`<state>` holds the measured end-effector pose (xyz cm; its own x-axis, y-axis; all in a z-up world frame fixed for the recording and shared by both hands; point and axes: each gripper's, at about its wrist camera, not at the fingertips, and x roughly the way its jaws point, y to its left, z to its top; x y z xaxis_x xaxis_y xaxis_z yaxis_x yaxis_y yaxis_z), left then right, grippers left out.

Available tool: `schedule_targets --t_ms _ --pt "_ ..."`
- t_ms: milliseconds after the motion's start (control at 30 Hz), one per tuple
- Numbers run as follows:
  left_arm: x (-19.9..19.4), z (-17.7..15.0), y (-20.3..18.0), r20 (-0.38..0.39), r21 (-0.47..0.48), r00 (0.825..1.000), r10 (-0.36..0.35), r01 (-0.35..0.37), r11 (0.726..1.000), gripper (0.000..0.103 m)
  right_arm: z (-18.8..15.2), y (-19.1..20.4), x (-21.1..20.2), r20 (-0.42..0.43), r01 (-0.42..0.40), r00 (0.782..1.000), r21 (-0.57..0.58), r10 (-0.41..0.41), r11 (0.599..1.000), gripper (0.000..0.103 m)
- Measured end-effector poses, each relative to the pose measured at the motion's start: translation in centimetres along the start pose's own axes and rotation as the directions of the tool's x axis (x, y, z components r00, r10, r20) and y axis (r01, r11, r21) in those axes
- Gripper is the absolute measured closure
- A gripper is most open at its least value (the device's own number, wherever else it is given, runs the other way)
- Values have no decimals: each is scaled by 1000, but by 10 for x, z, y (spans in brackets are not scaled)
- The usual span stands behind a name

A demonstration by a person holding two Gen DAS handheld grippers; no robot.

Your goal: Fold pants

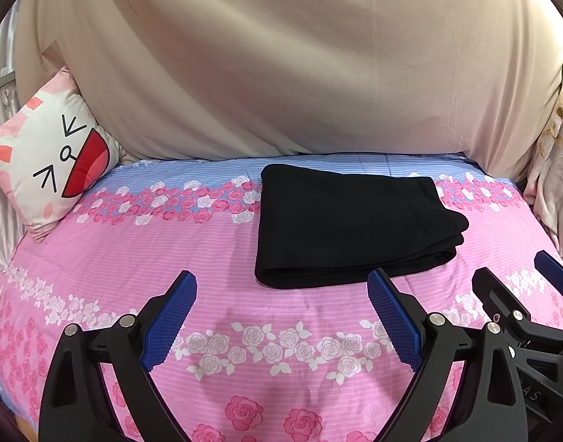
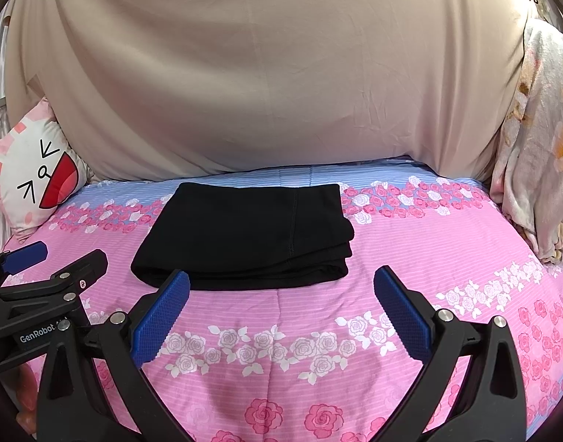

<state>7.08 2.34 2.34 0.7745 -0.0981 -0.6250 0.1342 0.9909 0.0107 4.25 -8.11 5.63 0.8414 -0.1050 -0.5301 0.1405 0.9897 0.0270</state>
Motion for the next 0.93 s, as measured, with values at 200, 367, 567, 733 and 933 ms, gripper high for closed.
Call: schedule_targets --t_ms 200,367,567,733,933 --pt "1 0 0 -1 3 1000 0 0 1000 11 1 -1 1 -1 0 1000 -2 0 1000 5" --pt "2 -1 0 8 8 1000 -5 5 1000 11 1 -4 2 -2 -5 1000 0 5 1000 5" --pt "5 -3 12 38 -73 993 -116 119 990 11 1 -8 2 -2 -3 1000 11 3 1000 5" --pt "6 -1 -1 50 12 998 44 -45 999 11 0 -8 1 -1 4 1000 5 -4 1000 5" --pt "-2 -5 -1 38 34 996 80 -81 996 11 -1 -10 2 -6 12 1000 13 -11 1000 5"
